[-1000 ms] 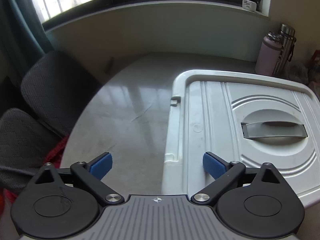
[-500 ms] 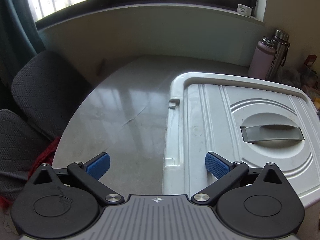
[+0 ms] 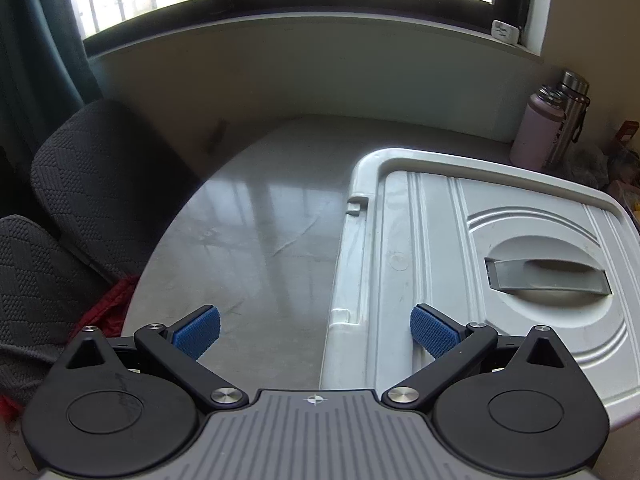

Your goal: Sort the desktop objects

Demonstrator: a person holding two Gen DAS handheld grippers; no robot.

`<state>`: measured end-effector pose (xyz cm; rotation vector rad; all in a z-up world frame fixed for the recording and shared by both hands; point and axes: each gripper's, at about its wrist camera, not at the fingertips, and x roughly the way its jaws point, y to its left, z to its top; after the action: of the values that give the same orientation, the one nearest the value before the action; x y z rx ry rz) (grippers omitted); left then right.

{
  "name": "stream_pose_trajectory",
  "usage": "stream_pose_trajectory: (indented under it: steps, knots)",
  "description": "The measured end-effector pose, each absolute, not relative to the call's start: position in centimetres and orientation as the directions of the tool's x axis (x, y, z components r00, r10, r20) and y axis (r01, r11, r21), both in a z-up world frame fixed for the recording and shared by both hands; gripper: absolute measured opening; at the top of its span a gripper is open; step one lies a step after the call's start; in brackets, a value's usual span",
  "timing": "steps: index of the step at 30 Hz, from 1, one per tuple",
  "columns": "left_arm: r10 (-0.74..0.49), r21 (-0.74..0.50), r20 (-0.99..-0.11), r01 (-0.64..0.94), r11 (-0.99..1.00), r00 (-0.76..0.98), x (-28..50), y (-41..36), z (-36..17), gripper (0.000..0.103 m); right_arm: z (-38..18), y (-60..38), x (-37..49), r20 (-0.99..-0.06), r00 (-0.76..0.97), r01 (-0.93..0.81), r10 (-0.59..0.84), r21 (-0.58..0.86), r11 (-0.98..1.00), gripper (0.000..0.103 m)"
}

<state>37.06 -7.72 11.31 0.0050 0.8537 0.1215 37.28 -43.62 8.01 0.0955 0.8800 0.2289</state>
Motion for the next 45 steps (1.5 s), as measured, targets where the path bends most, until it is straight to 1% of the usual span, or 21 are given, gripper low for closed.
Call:
stream_pose_trajectory:
  steps: [3,8,11,12,13,16,20,21,22,25,29,32,34,37,40,45]
  knots:
    - [0.111,0.053,-0.749,-0.108,0.993,0.653,36.9,-7.3,11.4,0.103,7.9,-43.1,36.9,-0.742,0.626,-0.158,0.239,0.180,0.971,0.045]
    - [0.117,0.091,-0.720,-0.074,0.993,0.684,36.4,-7.7,11.4,0.103,8.2,-42.8,36.7,-0.741,0.638,-0.132,0.210,0.163,0.978,0.045]
    - [0.125,0.093,-0.714,-0.084,0.992,0.689,36.2,-7.8,11.6,0.103,8.4,-42.3,36.0,-0.737,0.653,-0.109,0.174,0.136,0.985,0.048]
    - [0.137,0.099,-0.708,-0.094,0.991,0.693,35.9,-7.9,11.8,0.102,8.5,-42.1,35.8,-0.735,0.658,-0.101,0.162,0.127,0.987,0.050]
    - [0.143,0.105,-0.691,-0.098,0.990,0.708,35.2,-8.1,12.0,0.102,8.5,-41.9,35.6,-0.734,0.663,-0.093,0.150,0.118,0.989,0.051]
    - [0.096,0.089,-0.617,-0.052,0.995,0.781,31.8,-8.9,12.5,0.102,9.0,-40.2,31.8,-0.694,0.703,-0.095,0.153,0.122,0.988,0.055]
    - [0.093,0.130,-0.540,-0.027,0.991,0.837,26.6,-10.0,11.9,0.102,7.2,-38.1,27.9,-0.676,0.724,-0.090,0.139,0.106,0.990,0.061]
    - [0.099,0.134,-0.533,-0.031,0.991,0.840,25.4,-10.2,11.6,0.102,6.7,-37.5,27.0,-0.672,0.728,-0.089,0.135,0.102,0.991,0.063]
    - [0.098,0.130,-0.535,-0.033,0.991,0.839,24.2,-10.2,11.1,0.102,6.2,-37.0,26.0,-0.669,0.732,-0.087,0.131,0.098,0.991,0.065]
    - [0.077,0.111,-0.543,-0.020,0.994,0.836,20.7,-10.3,9.2,0.102,4.7,-35.5,23.3,-0.657,0.744,-0.082,0.119,0.087,0.993,0.067]
    - [0.115,0.162,-0.558,-0.029,0.986,0.822,17.0,-10.7,5.5,0.102,2.6,-33.4,19.6,-0.642,0.760,-0.075,0.103,0.071,0.995,0.070]
    - [0.113,0.149,-0.581,-0.031,0.988,0.806,14.5,-10.0,3.4,0.102,1.1,-31.9,16.8,-0.630,0.772,-0.070,0.092,0.060,0.996,0.071]
    - [0.129,0.170,-0.567,-0.037,0.985,0.814,13.4,-9.7,2.3,0.102,0.6,-31.2,15.3,-0.617,0.782,-0.062,0.085,0.058,0.996,0.071]
    - [0.181,0.225,-0.541,-0.066,0.972,0.822,12.3,-9.5,1.1,0.102,-0.4,-30.9,14.7,-0.613,0.788,-0.004,0.057,0.087,0.996,0.071]
    - [0.181,0.206,-0.544,-0.079,0.975,0.820,11.9,-8.8,0.5,0.102,-1.3,-30.6,14.5,-0.620,0.784,0.044,0.038,0.116,0.992,0.071]
    - [0.177,0.192,-0.546,-0.083,0.978,0.819,11.4,-8.8,-0.3,0.102,-1.9,-30.3,14.1,-0.607,0.794,0.049,0.029,0.111,0.993,0.071]
